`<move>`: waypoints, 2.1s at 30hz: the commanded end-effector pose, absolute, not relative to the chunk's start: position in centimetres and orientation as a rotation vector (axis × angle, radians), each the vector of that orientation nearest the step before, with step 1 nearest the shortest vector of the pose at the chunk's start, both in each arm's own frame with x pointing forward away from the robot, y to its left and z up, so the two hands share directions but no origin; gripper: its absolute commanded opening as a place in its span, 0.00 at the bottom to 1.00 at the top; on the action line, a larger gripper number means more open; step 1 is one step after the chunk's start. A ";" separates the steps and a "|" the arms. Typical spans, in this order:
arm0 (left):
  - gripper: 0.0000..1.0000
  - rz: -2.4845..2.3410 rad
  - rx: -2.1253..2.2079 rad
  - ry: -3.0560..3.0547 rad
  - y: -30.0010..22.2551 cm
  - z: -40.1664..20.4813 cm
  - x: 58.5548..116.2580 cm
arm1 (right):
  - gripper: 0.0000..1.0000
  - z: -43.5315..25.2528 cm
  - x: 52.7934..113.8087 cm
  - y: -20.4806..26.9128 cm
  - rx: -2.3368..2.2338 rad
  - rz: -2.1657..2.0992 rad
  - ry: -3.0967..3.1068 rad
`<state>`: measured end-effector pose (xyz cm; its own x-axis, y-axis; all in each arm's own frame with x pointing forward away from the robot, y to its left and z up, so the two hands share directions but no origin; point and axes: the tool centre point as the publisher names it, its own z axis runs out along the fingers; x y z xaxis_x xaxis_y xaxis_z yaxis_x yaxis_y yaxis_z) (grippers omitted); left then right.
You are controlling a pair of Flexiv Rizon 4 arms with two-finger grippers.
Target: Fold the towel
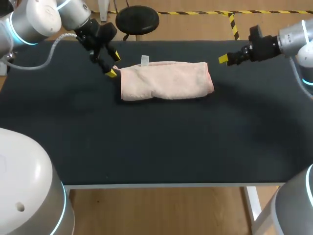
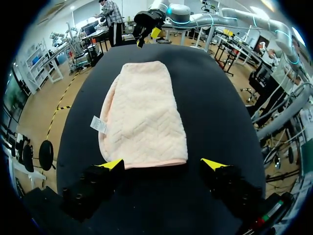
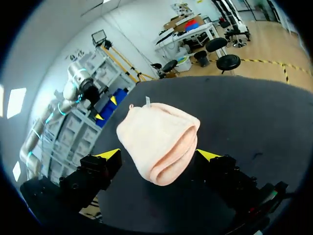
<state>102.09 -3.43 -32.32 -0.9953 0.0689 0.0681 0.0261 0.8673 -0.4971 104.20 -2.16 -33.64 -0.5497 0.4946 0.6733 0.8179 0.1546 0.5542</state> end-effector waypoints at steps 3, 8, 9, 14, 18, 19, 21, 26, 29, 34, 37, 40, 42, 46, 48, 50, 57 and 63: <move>1.00 0.787 -0.077 -2.954 -3.4 -32.4 102.1 | 1.00 -36.4 104.4 -1.7 -1.596 -1.432 -1.021; 1.00 0.787 -0.077 -2.954 -3.4 -32.4 102.1 | 1.00 -37.7 104.5 -1.2 -1.627 -1.339 -1.109; 1.00 0.787 -0.077 -2.954 -3.4 -32.4 102.1 | 1.00 -37.9 104.6 -1.1 -1.630 -1.325 -1.121; 1.00 0.787 -0.077 -2.954 -3.4 -32.4 102.1 | 1.00 -38.1 104.9 -0.7 -1.611 -1.260 -1.180; 1.00 0.787 -0.077 -2.954 -3.4 -32.4 102.1 | 1.00 -38.2 105.1 -0.3 -1.590 -1.216 -1.230; 1.00 0.787 -0.077 -2.954 -3.4 -32.4 102.1 | 1.00 -38.2 105.2 -0.3 -1.583 -1.203 -1.242; 1.00 0.787 -0.077 -2.954 -3.4 -32.4 102.1 | 1.00 -38.3 105.4 -0.1 -1.575 -1.183 -1.269; 1.00 0.787 -0.077 -2.954 -3.4 -32.4 102.1 | 1.00 -38.9 106.0 -0.1 -1.572 -1.132 -1.361; 1.00 0.787 -0.077 -2.954 -3.4 -32.4 102.1 | 1.00 -39.2 106.7 -0.1 -1.582 -1.112 -1.399; 1.00 0.787 -0.077 -2.954 -3.4 -32.4 102.1 | 1.00 -39.3 107.2 0.5 -1.571 -1.090 -1.430; 1.00 0.787 -0.077 -2.954 -3.4 -32.4 102.1 | 1.00 -39.6 107.0 0.9 -1.555 -1.063 -1.468; 1.00 0.787 -0.077 -2.954 -3.4 -32.4 102.1 | 1.00 -39.9 106.9 1.1 -1.540 -1.041 -1.518; 1.00 0.787 -0.077 -2.954 -3.4 -32.4 102.1 | 1.00 -40.1 106.9 1.3 -1.534 -1.033 -1.542; 1.00 0.787 -0.077 -2.954 -3.4 -32.4 102.1 | 1.00 -40.0 107.2 1.6 -1.524 -1.025 -1.577; 1.00 0.787 -0.077 -2.954 -3.4 -32.4 102.1 | 1.00 -40.0 107.2 1.9 -1.520 -1.018 -1.592; 1.00 0.787 -0.077 -2.954 -3.4 -32.4 102.1 | 1.00 -40.0 107.1 2.2 -1.513 -1.007 -1.600; 1.00 0.787 -0.077 -2.954 -3.4 -32.4 102.1 | 1.00 -40.4 106.4 3.7 -1.486 -0.954 -1.634; 1.00 0.787 -0.077 -2.954 -3.4 -32.4 102.1 | 1.00 -40.6 106.2 4.8 -1.489 -0.931 -1.648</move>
